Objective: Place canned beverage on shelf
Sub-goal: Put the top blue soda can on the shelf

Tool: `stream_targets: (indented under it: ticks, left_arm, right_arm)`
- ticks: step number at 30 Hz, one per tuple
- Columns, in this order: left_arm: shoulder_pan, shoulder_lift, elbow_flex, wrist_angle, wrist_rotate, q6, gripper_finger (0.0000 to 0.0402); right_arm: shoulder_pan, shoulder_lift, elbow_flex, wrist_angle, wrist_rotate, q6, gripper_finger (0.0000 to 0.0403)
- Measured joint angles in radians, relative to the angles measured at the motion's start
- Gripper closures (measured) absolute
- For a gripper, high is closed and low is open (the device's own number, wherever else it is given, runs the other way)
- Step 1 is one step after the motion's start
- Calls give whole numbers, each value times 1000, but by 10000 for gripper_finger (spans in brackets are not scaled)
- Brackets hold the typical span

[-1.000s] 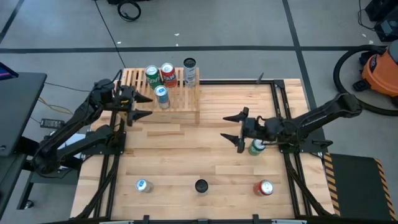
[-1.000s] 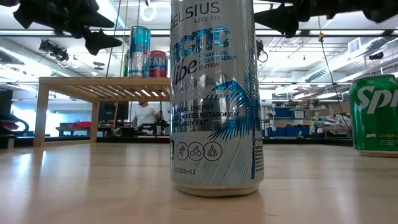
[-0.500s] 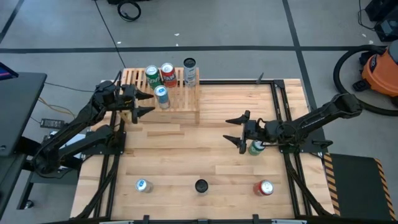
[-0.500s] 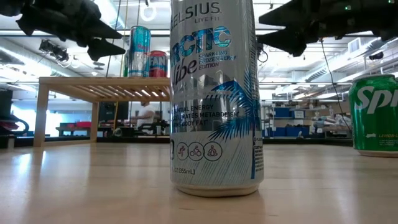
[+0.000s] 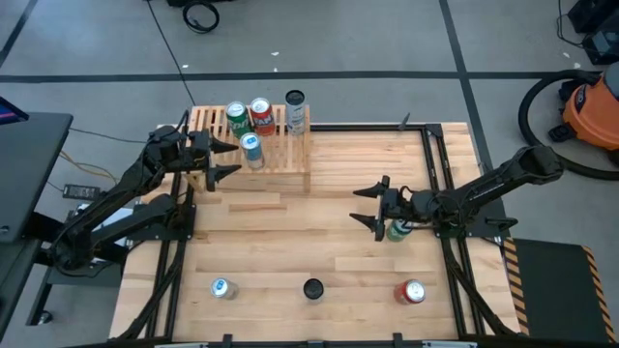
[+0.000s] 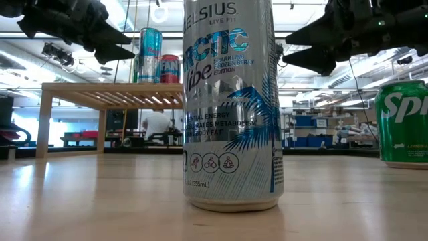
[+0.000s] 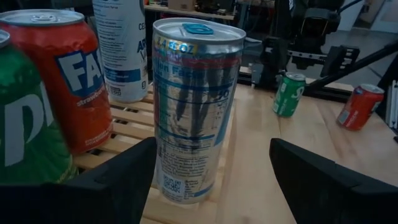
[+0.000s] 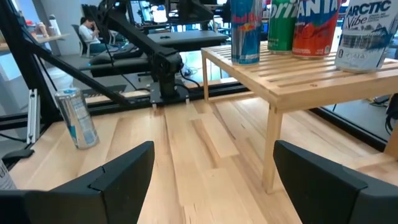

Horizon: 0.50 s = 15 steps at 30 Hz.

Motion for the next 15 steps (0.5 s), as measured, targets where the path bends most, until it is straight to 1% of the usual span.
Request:
stream_targets:
  ticks: [15]
  left_arm:
    - [-10, 0, 0, 9, 0, 7, 88]
  right_arm:
    - [0, 0, 0, 0, 0, -3, 64]
